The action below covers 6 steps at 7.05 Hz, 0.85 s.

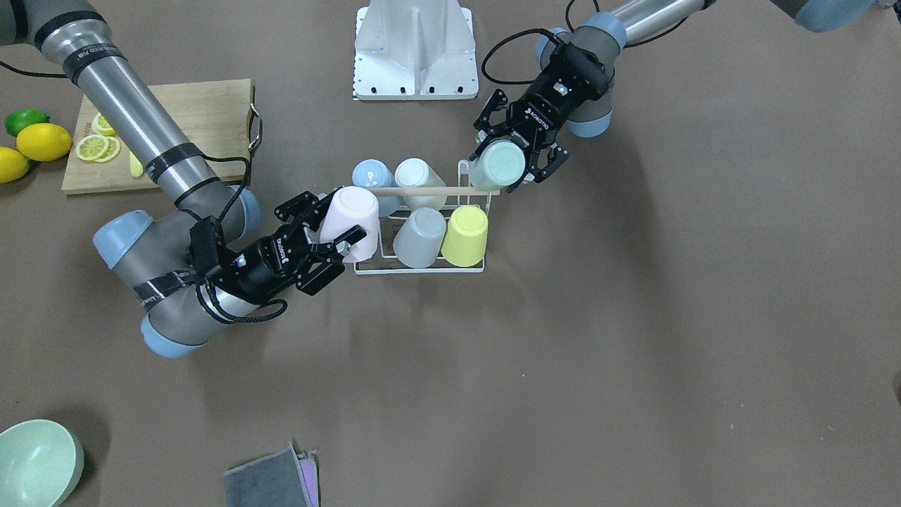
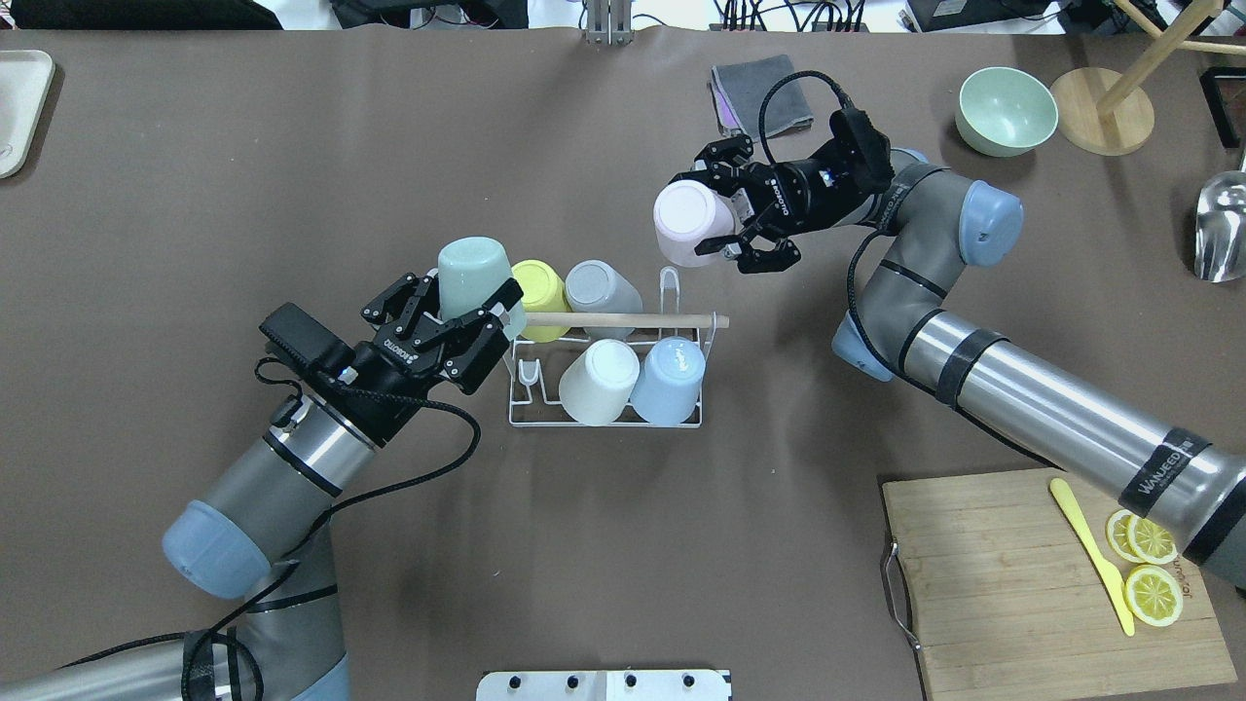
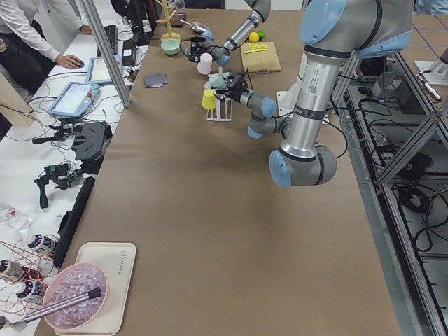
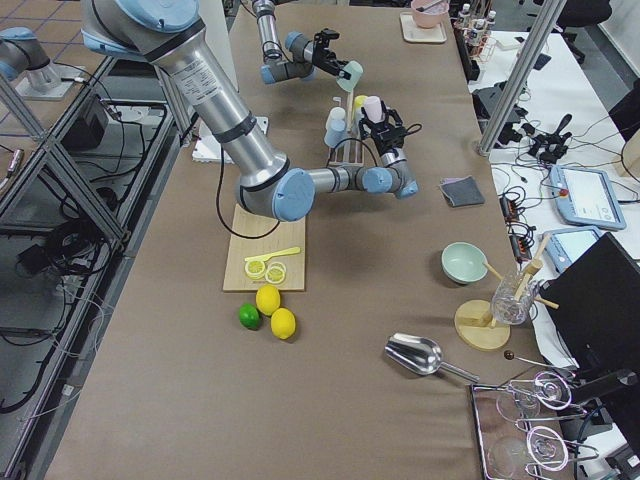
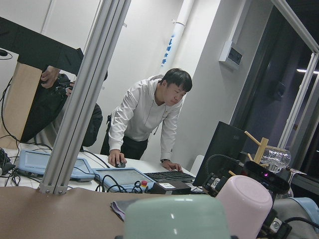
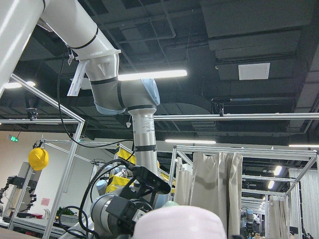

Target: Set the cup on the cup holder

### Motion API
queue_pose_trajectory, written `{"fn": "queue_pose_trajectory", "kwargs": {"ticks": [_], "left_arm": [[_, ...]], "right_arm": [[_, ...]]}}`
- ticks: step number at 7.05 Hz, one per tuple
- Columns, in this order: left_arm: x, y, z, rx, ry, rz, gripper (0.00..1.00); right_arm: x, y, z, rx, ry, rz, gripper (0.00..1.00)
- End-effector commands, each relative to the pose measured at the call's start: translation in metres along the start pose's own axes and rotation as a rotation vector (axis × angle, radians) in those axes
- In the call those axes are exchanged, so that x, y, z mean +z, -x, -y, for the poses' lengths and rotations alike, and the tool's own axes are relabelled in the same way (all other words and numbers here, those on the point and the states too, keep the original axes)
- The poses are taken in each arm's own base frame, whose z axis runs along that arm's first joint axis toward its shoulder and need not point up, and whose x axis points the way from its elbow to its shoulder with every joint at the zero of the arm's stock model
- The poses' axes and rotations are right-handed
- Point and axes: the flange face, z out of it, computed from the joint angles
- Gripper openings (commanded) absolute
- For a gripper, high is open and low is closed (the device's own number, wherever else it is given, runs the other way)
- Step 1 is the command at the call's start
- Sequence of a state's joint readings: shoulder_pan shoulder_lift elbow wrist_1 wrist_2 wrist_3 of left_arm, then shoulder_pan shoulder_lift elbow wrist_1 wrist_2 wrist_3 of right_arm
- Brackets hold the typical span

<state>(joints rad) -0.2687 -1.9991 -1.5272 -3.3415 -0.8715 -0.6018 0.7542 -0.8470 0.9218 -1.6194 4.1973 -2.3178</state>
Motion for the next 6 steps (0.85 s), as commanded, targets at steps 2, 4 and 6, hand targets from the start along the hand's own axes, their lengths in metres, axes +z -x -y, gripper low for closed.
{"fn": "queue_pose_trajectory", "kwargs": {"ticks": [2,4,6], "left_arm": [[-0.002,-0.024,-0.005,-0.017,0.004,-0.023,0.0],[0.002,-0.02,-0.02,0.003,0.024,-0.01,0.0],[0.003,-0.019,-0.023,0.006,0.028,-0.008,0.0]], "right_arm": [[0.011,0.013,-0.018,0.021,-0.004,0.001,0.4],[0.014,0.017,-0.025,0.034,0.0,-0.003,0.43],[0.016,0.021,-0.029,0.041,-0.002,0.001,0.43]]}}
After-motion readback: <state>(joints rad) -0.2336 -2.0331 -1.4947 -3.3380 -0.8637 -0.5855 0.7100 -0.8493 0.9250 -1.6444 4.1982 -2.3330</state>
